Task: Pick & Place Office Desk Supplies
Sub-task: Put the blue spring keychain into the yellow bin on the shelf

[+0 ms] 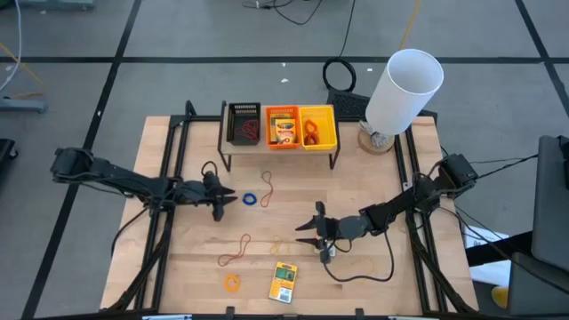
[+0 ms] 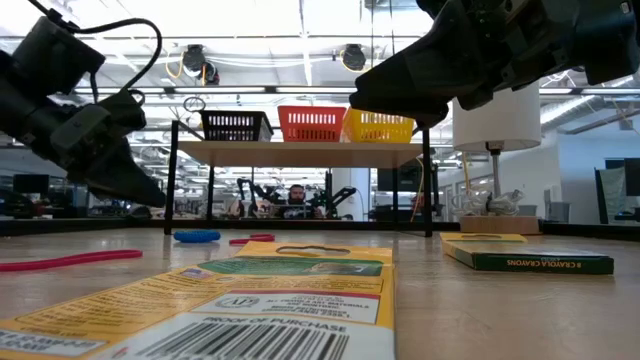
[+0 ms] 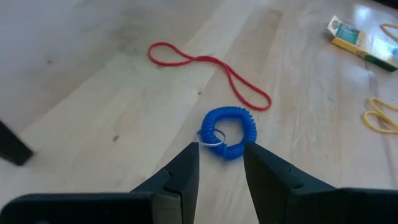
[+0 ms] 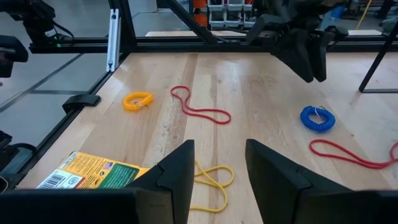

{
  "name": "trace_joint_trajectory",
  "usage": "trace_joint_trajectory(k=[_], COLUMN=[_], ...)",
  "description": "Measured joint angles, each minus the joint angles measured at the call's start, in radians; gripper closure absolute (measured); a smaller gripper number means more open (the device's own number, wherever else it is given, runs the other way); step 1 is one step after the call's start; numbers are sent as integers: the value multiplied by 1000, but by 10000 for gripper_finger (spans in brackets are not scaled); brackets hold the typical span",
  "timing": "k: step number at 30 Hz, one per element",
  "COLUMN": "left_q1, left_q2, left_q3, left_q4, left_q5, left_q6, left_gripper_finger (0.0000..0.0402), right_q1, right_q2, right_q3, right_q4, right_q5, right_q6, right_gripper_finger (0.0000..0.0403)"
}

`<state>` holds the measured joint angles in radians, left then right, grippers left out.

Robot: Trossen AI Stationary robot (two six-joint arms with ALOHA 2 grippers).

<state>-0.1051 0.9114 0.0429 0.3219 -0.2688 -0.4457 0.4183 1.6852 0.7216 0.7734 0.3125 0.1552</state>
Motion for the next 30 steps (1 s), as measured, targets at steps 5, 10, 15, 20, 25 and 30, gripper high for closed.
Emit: trace_joint_trajectory(k=[5, 10, 15, 20, 25, 30], left_q1=[-1, -1, -1, -1, -1, -1], left_q2=[105, 206, 309, 404, 473, 538], left_q3=[0, 11, 73, 160, 253, 331], left_q4=[98, 171, 170, 139, -8, -102], left_q5=[7, 7, 12, 43, 28, 10], left_q6=[-8, -8, 26, 102, 172, 256], left_gripper_finger=[284, 284, 284, 284, 284, 284], right_q1=[0, 0, 0, 0, 0, 0], right_q2=[0, 0, 0, 0, 0, 0], right_q3=[0, 0, 0, 0, 0, 0], right_q4=[0, -2, -4, -8, -8, -8], right_q5=[0, 0, 0, 0, 0, 0], right_q6=[-2, -2, -2, -2, -2, -2], right_gripper_finger=[271, 271, 271, 271, 271, 271])
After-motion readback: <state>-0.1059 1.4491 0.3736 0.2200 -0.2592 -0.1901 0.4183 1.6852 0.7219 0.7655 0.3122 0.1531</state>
